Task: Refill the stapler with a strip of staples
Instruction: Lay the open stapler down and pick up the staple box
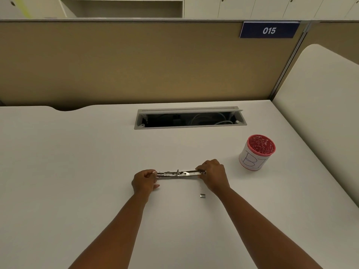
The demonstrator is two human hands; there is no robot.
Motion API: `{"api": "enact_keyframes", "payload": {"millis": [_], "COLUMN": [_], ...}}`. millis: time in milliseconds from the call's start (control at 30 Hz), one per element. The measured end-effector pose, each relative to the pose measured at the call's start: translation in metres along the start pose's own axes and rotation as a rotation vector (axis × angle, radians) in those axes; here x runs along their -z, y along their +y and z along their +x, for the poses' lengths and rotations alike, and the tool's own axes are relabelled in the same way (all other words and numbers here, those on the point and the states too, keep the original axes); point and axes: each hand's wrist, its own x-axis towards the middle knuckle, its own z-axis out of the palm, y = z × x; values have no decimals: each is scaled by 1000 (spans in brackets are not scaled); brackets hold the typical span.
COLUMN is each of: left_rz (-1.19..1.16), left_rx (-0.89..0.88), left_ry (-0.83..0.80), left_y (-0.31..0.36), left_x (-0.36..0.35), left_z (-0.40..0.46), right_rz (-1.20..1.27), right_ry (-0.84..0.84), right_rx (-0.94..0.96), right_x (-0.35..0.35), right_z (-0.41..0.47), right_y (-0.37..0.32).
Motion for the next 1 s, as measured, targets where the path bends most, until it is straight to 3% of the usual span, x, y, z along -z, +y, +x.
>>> {"api": "enact_keyframes", "payload": {"millis": [267, 500, 667, 767, 833, 933, 1000], "left_rz": [176, 166, 217, 244, 242, 190, 137], "left_rx": [-134, -110, -223, -296, -272, -43, 119], "left_ry": [147, 200, 378, 415, 244, -264, -498], "left_y": [1, 0, 0, -3, -7, -7, -4], "left_x": [-2, -5, -8, -15, -22, -29, -33], "left_z": [2, -4, -19, -33, -39, -51, -59], "right_rz": [9, 266, 276, 270, 282, 321, 335], "right_ry": [-12, 226, -88, -140, -115, -6, 51], "right_rx": [0, -60, -15, -7, -6, -14, -9], "right_x": [-2, -2, -2, -7, -8, -6, -4], "right_z": [2, -24, -47, -55, -57, -58, -58], "right_y": [8, 14, 20, 24, 23, 18, 11]}}
